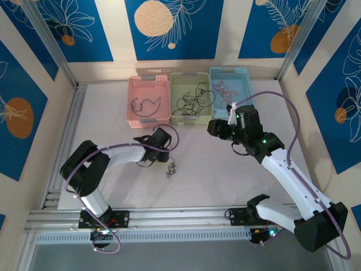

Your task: Untangle the cables

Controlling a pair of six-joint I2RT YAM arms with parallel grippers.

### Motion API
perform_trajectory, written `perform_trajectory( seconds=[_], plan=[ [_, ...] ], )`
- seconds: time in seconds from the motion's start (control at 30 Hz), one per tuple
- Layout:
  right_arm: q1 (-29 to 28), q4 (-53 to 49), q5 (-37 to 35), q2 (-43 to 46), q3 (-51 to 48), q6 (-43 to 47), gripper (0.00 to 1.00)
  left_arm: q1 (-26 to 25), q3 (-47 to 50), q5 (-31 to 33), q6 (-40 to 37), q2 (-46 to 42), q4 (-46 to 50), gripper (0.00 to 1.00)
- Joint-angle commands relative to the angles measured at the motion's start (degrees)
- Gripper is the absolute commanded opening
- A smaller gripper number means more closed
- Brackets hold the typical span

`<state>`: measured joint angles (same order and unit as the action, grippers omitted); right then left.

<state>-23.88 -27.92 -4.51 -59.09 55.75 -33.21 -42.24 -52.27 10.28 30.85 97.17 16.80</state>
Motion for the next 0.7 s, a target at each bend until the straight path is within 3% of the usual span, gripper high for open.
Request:
perform_trajectory(
  seconds=[0.0,0.3,0.5,0.67],
  plan=[
    [0.6,0.0,0.9,0.4,-0.2,-0.5,0.54,-1.1,-2.7,1.0,-1.0,2.1,2.0,0.40],
    [1.5,-0.5,1.3,0.6,-0.2,-0.3,0.54,-3.8,-7.6,0.9,-1.1,7.6,5.7,0.22],
    [2.0,-0.5,1.7,0.7,-0.8,-0.3,0.54,-4.1,-7.2,0.4,-1.6,6.2,4.9,0.00],
    [2.2,-0.1,2.2,0.9,-1.6,-0.8,0.54,-4.4,-5.7,1.4,-2.0,-0.3,4.2,0.00]
  ],
)
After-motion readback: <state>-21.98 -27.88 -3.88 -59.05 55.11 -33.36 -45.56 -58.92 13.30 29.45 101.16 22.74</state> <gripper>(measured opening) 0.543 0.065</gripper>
